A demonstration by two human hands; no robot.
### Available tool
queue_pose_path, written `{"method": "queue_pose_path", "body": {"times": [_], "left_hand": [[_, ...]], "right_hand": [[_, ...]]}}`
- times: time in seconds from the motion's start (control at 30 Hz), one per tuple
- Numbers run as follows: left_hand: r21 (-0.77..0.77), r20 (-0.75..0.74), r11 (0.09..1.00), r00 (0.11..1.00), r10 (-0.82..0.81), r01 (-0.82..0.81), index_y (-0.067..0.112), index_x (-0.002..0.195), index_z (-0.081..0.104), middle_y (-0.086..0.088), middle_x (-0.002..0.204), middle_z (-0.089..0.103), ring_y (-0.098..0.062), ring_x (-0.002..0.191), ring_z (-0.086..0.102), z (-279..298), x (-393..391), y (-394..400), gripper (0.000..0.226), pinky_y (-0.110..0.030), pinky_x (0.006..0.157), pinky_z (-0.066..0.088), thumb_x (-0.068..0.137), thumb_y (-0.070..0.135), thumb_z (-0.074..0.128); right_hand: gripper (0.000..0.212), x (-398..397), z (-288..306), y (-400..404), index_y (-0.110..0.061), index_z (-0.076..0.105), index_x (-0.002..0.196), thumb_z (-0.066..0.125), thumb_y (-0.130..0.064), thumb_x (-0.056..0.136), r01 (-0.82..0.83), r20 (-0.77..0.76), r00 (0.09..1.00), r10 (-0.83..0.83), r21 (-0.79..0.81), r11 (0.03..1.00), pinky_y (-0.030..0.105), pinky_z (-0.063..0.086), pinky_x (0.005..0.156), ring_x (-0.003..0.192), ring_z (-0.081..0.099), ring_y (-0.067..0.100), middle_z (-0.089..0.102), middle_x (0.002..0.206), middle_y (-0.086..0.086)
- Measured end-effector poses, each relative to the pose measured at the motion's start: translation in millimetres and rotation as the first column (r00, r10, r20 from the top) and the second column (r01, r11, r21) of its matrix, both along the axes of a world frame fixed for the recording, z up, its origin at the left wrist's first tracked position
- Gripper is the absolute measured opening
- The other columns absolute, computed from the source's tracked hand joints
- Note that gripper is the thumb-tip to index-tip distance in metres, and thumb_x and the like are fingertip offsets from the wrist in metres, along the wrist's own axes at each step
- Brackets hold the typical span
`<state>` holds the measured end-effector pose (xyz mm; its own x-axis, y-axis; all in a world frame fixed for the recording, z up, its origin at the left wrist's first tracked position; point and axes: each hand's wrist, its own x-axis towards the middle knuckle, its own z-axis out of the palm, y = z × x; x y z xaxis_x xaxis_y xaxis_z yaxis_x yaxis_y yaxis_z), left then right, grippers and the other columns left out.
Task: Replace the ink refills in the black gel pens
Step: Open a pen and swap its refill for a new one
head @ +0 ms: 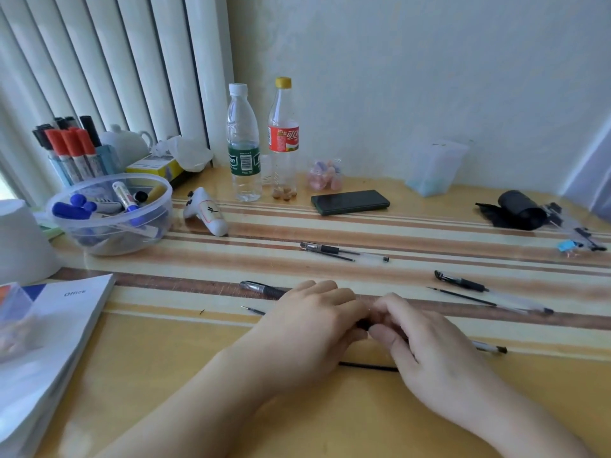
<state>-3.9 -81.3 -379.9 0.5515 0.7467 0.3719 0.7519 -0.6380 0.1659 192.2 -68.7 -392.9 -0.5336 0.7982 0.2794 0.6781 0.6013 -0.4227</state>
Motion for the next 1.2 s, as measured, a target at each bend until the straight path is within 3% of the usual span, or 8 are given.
{"method": "queue_pose_path", "body": {"times": [0.13, 0.2, 0.33, 0.47, 0.67, 1.0, 1.1, 1.2], "left_hand": [[-0.071, 0.019, 0.997, 1.0, 0.01, -0.009, 0.023, 0.09, 0.046, 0.002, 0.081, 0.059, -0.021, 0.066, 0.045, 3, 6, -3, 0.005, -0.035, 0.06, 0.041, 0.092, 0.018, 0.046], [-0.107, 0.008, 0.994, 1.0, 0.007, -0.006, 0.03, 0.083, 0.033, 0.004, 0.069, 0.055, -0.025, 0.059, 0.043, 6, 4, -2, 0.019, -0.034, 0.052, 0.036, 0.089, 0.021, 0.048], [-0.112, -0.003, 0.994, 1.0, -0.019, 0.019, 0.031, 0.082, 0.044, 0.007, 0.055, 0.041, -0.023, 0.051, 0.036, 7, -5, 0, 0.009, -0.031, 0.046, 0.032, 0.089, 0.031, 0.05], [-0.091, 0.07, 0.996, 0.997, 0.019, -0.012, 0.029, 0.093, 0.056, 0.002, 0.052, 0.053, -0.021, 0.049, 0.045, 3, -11, 2, 0.026, -0.033, 0.049, 0.043, 0.094, 0.052, 0.044], [-0.002, 0.161, 1.0, 0.987, -0.013, 0.014, 0.017, 0.089, 0.062, 0.007, 0.074, 0.055, -0.013, 0.065, 0.046, 7, -13, 2, 0.018, -0.035, 0.055, 0.043, 0.097, 0.027, 0.049], [-0.227, 0.406, 0.974, 0.91, 0.088, 0.007, 0.013, 0.065, 0.039, 0.004, 0.051, 0.037, -0.017, 0.047, 0.033, -3, 1, 2, 0.036, -0.029, 0.046, 0.028, 0.1, 0.022, 0.045], [-0.265, 0.412, 0.964, 0.901, 0.136, -0.025, 0.019, 0.059, 0.033, 0.008, 0.046, 0.029, -0.014, 0.046, 0.026, -2, -2, 4, 0.043, -0.021, 0.044, 0.021, 0.1, 0.021, 0.047], [-0.28, 0.42, 0.96, 0.896, 0.141, -0.02, 0.019, 0.059, 0.031, 0.008, 0.048, 0.026, -0.013, 0.047, 0.023, 0, -5, 5, 0.044, -0.02, 0.044, 0.02, 0.1, 0.022, 0.047]], "right_hand": [[0.022, -2, 1, 0, -0.043, 0.057, 0.103, 0.038, -0.049, 0.093, -0.024, -0.078, 0.997, 0.027, 0.036, 0.999, 0.023, 0.051, 0.061, 0.08, 0.064, -0.004, 0.067, 0.088, -0.03], [0.023, -2, 1, 0, -0.041, 0.06, 0.097, 0.039, -0.05, 0.094, -0.041, -0.054, 0.998, 0.046, 0.095, 0.995, 0.017, 0.046, 0.055, 0.07, 0.059, -0.005, 0.063, 0.078, -0.031], [0.022, 1, 1, 2, -0.04, 0.062, 0.096, 0.041, -0.047, 0.095, -0.056, -0.025, 0.998, 0.06, 0.119, 0.991, 0.022, 0.045, 0.051, 0.063, 0.057, 0.001, 0.063, 0.074, -0.023], [0.025, 8, 5, 4, -0.039, 0.064, 0.102, 0.041, -0.045, 0.096, -0.056, -0.036, 0.998, 0.06, 0.106, 0.993, 0.033, 0.05, 0.054, 0.069, 0.063, 0.007, 0.068, 0.08, -0.015], [0.046, 13, 5, 7, -0.018, 0.068, 0.08, 0.038, -0.049, 0.096, -0.04, -0.129, 0.991, 0.043, 0.024, 0.999, 0.032, 0.047, 0.058, 0.066, 0.059, 0.012, 0.064, 0.067, -0.002], [0.009, 5, 10, -3, -0.019, 0.077, 0.081, 0.076, -0.026, 0.075, 0.1, -0.223, 0.974, -0.039, 0.271, 0.957, 0.022, 0.047, 0.047, 0.057, 0.055, -0.004, 0.067, 0.071, -0.016], [0.024, 5, 15, -2, -0.027, 0.072, 0.089, 0.064, -0.049, 0.085, 0.086, -0.145, 0.988, -0.049, 0.258, 0.962, 0.016, 0.041, 0.048, 0.062, 0.047, -0.015, 0.061, 0.072, -0.024], [0.043, 10, 12, 3, -0.028, 0.069, 0.086, 0.037, -0.055, 0.095, 0.031, -0.062, 0.998, -0.018, 0.206, 0.978, 0.019, 0.041, 0.047, 0.058, 0.052, -0.002, 0.056, 0.068, -0.026]]}}
